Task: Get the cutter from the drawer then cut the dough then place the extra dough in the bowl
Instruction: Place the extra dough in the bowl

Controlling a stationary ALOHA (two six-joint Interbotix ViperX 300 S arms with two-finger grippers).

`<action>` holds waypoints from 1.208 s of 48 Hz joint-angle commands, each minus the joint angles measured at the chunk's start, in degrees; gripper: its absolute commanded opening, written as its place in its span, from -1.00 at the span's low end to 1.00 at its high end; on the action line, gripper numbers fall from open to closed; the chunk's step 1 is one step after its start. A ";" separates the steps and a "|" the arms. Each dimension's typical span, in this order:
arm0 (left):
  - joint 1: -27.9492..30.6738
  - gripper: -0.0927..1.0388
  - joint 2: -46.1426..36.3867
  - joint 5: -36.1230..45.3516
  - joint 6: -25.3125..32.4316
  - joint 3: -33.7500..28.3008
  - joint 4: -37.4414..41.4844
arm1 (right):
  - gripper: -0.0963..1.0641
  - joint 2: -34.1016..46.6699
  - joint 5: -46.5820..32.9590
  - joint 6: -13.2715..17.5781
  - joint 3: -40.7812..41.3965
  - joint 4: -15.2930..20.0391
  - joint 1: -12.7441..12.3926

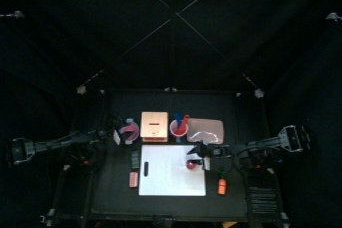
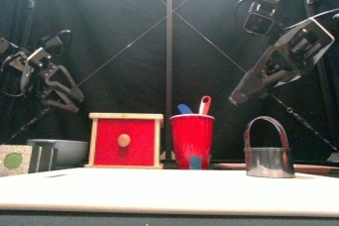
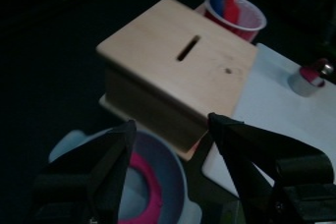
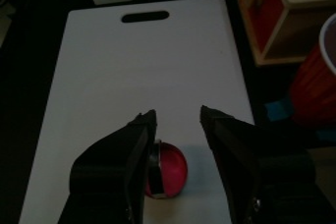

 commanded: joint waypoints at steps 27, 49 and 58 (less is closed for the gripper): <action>-12.74 0.82 8.09 -13.18 8.17 -4.22 5.80 | 0.52 -3.60 -5.98 0.18 0.09 0.53 -1.58; -13.18 0.82 11.43 -13.18 8.44 -5.01 6.06 | 0.52 -4.22 -5.98 0.26 0.35 0.70 -2.99; -13.18 0.82 11.51 -12.92 8.61 -5.01 6.33 | 0.52 -4.22 -5.98 0.35 0.35 0.70 -2.99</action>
